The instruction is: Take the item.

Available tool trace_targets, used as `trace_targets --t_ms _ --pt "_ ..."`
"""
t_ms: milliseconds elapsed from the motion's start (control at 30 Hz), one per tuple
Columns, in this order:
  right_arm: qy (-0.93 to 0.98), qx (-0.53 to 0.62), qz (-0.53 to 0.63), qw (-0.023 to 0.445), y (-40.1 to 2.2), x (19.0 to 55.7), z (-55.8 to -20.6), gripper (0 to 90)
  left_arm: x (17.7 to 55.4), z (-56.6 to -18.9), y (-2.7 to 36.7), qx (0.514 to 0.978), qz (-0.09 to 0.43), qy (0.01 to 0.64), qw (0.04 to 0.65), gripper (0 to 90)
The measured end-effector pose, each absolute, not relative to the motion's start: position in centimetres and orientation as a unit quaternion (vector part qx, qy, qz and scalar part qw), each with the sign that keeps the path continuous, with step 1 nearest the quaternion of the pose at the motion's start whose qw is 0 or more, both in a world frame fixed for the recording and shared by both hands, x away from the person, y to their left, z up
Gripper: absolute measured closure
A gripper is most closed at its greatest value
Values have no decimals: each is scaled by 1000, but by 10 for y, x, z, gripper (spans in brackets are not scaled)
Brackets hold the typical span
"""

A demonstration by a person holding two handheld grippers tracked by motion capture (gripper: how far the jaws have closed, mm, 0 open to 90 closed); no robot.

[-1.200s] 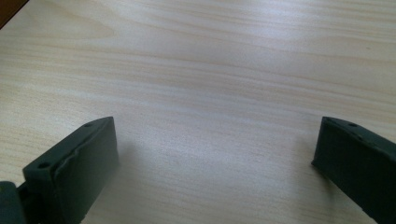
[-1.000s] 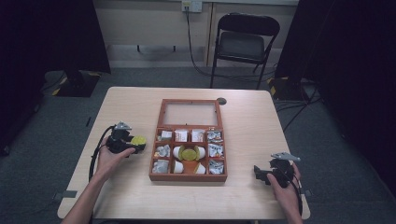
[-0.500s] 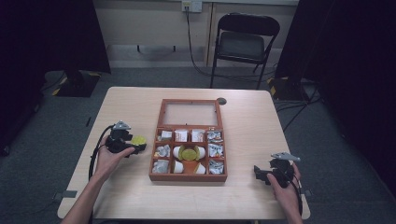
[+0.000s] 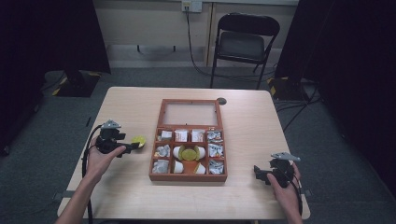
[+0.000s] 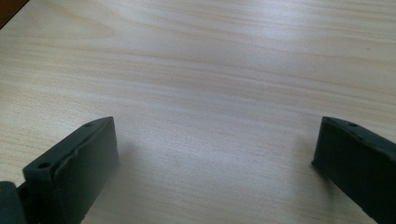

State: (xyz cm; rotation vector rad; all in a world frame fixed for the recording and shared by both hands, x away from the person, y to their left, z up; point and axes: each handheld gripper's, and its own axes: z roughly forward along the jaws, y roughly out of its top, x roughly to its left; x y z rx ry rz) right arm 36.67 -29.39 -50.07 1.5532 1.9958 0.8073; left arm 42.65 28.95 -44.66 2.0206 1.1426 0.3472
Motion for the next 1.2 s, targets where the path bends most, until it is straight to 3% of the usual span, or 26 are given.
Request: trace_targets --t_ms 533,1200 --pt "729 569 296 241 -294 367 -501 0 391 -443 320 799 149 455 364 175" --pt "729 569 295 241 -294 367 -501 0 373 -487 348 782 169 527 287 183"
